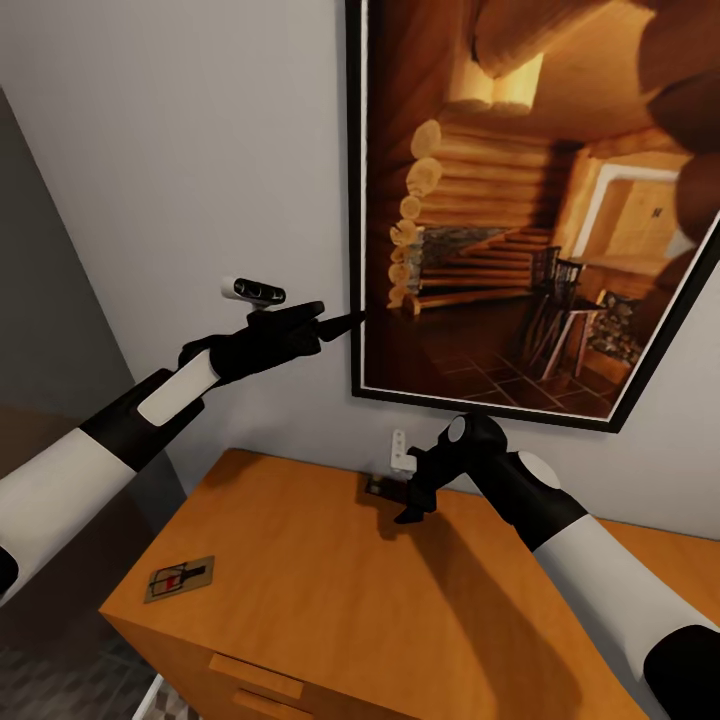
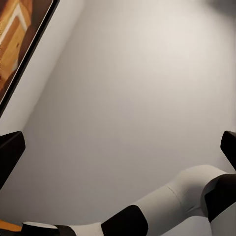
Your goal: Take the four mousetraps from the cabinet in the bathroom and place them on the bathroom floor. Make sure all four end up on the same floor surface, and ensure that at least two of them are either under or directly next to the same bathroom sink.
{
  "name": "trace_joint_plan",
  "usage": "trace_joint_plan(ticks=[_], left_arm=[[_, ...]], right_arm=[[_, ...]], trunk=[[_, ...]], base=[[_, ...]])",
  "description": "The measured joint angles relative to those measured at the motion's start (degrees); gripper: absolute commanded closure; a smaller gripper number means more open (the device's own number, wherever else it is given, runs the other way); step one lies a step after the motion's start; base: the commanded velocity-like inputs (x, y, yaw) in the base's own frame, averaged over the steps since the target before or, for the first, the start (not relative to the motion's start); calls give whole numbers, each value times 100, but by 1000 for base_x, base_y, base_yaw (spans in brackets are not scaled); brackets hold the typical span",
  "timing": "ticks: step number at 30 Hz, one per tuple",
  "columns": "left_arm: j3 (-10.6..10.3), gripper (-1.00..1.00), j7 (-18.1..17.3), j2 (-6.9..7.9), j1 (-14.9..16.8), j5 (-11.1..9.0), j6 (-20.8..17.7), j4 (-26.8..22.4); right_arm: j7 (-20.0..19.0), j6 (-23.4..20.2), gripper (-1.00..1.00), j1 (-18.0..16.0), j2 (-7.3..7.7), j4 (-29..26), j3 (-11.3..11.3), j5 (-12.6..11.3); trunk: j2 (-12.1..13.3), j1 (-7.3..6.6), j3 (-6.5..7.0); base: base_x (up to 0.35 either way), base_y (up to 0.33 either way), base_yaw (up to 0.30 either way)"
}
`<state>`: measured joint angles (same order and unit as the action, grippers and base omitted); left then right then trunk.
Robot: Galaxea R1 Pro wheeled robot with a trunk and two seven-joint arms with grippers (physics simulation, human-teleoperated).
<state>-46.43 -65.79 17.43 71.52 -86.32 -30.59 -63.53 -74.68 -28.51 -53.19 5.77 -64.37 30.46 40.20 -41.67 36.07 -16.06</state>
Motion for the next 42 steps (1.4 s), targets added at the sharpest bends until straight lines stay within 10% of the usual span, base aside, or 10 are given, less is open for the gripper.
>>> trace_joint_plan(ticks=[24,42], left_arm=[[-3,-100,0,8,-2,-6,0,44],[-2,-100,0,8,0,-1,-8,27]], right_arm=[[1,77,-100,0,-4,-3,7,0],[-1,77,-100,0,-1,-4,9,0]], trunk=[[0,0,0],[-480,263,-216]], base=[[0,0,0],[0,0,0]])
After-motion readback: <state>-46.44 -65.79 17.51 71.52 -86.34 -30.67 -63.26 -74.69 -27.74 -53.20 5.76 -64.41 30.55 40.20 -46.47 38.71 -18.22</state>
